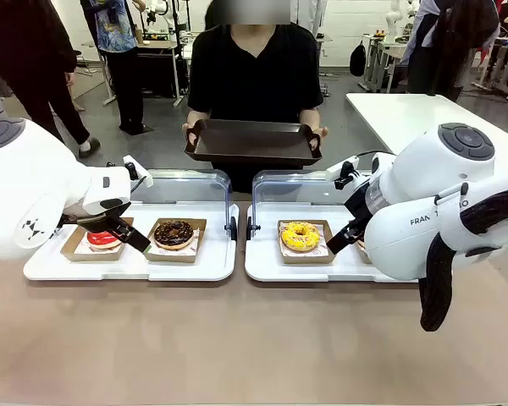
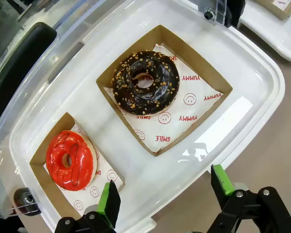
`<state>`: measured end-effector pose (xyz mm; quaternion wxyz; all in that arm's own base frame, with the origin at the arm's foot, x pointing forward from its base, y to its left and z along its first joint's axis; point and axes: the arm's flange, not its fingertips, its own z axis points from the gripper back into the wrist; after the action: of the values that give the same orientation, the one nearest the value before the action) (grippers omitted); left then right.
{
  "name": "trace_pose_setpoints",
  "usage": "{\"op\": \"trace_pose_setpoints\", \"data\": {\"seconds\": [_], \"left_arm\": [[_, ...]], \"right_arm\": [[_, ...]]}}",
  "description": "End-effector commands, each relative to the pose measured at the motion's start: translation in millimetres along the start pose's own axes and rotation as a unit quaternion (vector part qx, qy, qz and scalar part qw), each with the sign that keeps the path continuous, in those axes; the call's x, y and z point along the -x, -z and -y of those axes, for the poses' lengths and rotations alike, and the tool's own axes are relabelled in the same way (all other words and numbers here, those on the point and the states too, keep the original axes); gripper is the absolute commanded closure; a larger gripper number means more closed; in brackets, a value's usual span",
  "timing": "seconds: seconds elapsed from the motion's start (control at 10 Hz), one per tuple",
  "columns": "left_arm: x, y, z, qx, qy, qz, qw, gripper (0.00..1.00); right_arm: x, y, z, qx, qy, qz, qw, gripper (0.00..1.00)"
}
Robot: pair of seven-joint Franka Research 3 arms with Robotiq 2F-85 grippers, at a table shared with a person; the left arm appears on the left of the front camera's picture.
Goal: Provide the desired donut to the person.
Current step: Pick up and lift the Paper togo box containing the Donut pointed at by the person.
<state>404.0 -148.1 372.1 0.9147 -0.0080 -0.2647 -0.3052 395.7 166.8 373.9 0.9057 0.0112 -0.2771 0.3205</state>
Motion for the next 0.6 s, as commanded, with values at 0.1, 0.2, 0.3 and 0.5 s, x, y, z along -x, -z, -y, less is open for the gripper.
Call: {"op": "trace_pose_setpoints", "data": {"seconds": [0.1, 0.2, 0.3, 0.5], "left_arm": [[0.0, 0.0, 0.1, 0.0, 0.0, 0.0, 1.0, 0.0], [0.0, 0.0, 0.1, 0.0, 0.0, 0.0, 1.0, 0.0], [0.0, 0.0, 0.1, 0.0, 0.0, 0.0, 1.0, 0.0], [0.0, 0.0, 0.1, 0.0, 0.0, 0.0, 1.0, 0.0]], "right_arm": [[0.0, 0.0, 0.0, 0.0, 0.0, 0.0, 1.0, 0.0], [0.0, 0.0, 0.0, 0.0, 0.0, 0.0, 1.0, 0.0], [0.0, 0.0, 0.0, 0.0, 0.0, 0.0, 1.0, 0.0], [0.0, 0.0, 0.0, 0.0, 0.0, 0.0, 1.0, 0.0]]}}
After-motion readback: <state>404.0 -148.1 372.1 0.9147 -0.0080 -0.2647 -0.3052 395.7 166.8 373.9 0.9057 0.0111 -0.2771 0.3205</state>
